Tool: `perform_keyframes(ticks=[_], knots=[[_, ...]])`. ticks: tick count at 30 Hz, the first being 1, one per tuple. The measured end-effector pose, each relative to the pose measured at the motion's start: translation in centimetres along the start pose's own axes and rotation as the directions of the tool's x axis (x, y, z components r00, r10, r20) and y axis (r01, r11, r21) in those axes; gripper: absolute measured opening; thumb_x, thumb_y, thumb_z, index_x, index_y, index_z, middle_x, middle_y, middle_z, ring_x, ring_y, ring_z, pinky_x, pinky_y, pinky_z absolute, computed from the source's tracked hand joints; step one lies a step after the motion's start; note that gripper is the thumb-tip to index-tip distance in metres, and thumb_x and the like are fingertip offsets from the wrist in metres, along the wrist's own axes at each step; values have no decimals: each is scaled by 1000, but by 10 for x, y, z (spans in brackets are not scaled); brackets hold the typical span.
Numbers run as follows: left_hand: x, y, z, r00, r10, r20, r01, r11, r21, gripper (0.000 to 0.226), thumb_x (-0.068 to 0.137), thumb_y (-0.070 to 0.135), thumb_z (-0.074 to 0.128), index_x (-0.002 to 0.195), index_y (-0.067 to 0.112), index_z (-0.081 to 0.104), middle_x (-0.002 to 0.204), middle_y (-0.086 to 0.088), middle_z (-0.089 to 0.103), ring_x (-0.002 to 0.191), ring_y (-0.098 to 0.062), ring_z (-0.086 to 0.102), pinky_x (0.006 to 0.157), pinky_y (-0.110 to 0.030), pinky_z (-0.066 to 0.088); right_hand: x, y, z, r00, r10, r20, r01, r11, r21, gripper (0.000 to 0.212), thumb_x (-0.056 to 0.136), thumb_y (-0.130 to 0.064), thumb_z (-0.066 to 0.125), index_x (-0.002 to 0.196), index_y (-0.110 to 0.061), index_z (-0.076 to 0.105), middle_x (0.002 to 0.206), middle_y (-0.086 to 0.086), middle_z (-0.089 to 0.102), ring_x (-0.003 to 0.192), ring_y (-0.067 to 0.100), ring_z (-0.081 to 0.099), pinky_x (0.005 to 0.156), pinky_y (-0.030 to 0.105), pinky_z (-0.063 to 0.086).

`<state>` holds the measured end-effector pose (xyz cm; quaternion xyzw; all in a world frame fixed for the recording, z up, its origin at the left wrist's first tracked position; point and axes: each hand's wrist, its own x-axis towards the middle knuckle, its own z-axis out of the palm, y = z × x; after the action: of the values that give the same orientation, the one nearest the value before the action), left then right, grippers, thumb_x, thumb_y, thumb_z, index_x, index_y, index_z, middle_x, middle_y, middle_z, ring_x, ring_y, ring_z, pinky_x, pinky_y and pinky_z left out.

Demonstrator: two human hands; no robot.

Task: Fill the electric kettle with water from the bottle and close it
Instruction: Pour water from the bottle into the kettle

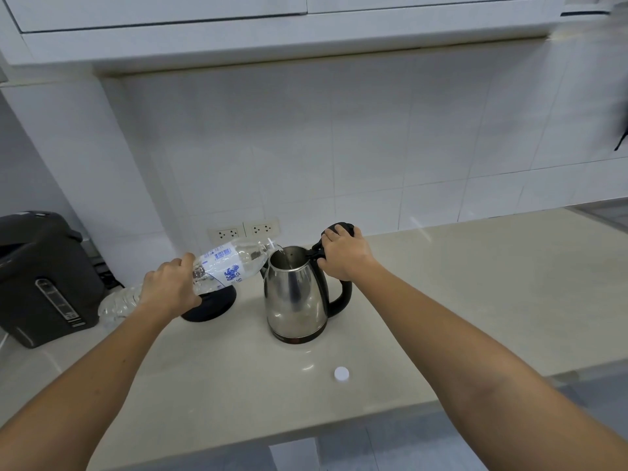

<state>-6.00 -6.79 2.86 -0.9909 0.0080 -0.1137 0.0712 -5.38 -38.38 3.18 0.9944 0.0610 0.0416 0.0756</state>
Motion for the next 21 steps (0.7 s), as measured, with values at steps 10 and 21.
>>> perform_keyframes(ticks=[10,21], knots=[[3,1,-2,1000,-2,0,2,1000,-1,64,68,24,73,124,12,44,107,-6,62,97,-27,59,73,-33,43,0,0,0,1000,-1,-5,1,1000,0,61,97,-41,30,148,-8,30,157,4,28,148,22,15,118,50,13],[3,0,-3,1000,3,-5,-3,1000,14,65,68,24,73,125,12,44,108,-6,62,98,-27,60,74,-35,45,2,0,2,1000,3,-2,-3,1000,4,62,97,-42,31,148,-8,30,157,3,28,148,22,14,118,50,13]])
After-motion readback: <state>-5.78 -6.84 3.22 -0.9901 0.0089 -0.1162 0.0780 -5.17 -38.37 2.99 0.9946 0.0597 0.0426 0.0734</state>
